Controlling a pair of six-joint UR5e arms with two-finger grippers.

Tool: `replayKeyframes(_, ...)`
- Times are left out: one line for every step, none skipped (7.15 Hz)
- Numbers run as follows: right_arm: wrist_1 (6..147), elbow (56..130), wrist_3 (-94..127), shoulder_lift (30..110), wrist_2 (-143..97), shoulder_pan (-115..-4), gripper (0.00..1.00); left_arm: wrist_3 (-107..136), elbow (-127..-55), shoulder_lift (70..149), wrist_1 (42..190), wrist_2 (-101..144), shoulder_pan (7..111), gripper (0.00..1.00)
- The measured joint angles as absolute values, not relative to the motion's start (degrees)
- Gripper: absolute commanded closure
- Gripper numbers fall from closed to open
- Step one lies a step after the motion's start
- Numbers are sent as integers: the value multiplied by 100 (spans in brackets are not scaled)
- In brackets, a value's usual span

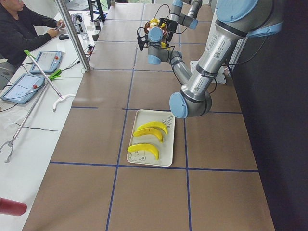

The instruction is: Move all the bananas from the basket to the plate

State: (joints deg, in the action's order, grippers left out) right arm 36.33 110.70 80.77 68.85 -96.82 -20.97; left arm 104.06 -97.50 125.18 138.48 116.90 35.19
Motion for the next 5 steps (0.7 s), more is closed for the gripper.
replayKeyframes(3624, 11071, 8077, 6883, -9678, -2095, 98, 10402, -9748, 12521, 13869, 11690, 3428, 52)
replayKeyframes(3617, 11073, 8077, 6882, -9677, -2092, 98, 10399, -9751, 12523, 13882, 11687, 3370, 100)
replayKeyframes(3614, 11074, 8075, 6883, -9677, -2094, 98, 10405, -9770, 12513, 13890, 11686, 3339, 100)
replayKeyframes(3611, 11077, 8073, 6892, -9677, -2097, 81, 10415, -9793, 12497, 13898, 11687, 3345, 100)
replayKeyframes(3623, 11092, 8075, 6893, -9673, -2102, 1, 10430, -9797, 12487, 13916, 11692, 3383, 100)
